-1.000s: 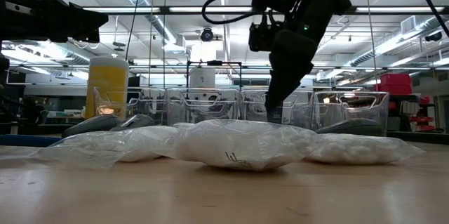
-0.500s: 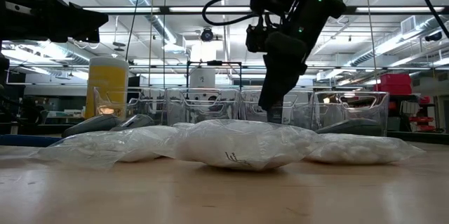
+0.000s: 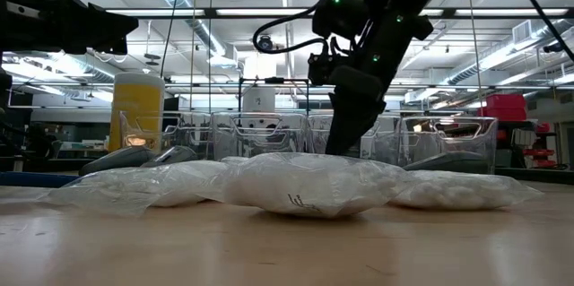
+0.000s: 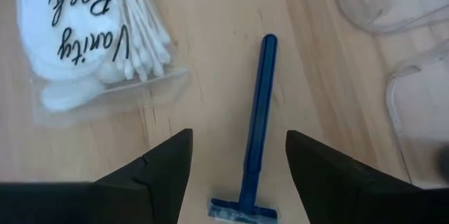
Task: Pick & Place Travel size toiletries
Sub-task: Put the blue razor into the right transparent bin
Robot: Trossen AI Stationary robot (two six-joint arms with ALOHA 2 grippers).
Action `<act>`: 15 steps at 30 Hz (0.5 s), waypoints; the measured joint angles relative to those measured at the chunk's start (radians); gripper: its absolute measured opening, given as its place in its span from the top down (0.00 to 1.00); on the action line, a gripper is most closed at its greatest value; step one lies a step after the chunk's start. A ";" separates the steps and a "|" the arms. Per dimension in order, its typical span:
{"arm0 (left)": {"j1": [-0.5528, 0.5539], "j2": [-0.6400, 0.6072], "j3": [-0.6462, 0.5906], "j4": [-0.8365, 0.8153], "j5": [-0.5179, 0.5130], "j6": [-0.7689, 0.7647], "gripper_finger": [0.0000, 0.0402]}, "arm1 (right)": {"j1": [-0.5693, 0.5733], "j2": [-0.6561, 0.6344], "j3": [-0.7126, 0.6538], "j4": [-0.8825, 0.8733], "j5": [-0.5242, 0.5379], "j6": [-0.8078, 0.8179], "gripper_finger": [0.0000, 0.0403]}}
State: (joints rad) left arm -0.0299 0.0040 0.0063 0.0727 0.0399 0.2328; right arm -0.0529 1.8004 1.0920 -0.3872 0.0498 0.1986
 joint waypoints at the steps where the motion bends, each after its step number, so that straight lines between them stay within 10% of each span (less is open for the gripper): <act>1: 0.000 0.000 0.000 0.000 0.000 0.000 0.94 | -0.002 0.000 0.000 0.000 0.000 0.000 0.42; 15: 0.000 0.000 0.000 0.000 -0.002 0.000 0.94 | -0.003 0.001 -0.033 0.027 -0.006 -0.004 0.41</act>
State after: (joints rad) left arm -0.0298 0.0040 0.0063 0.0729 0.0383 0.2325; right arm -0.0562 1.8011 1.0589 -0.3602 0.0436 0.1947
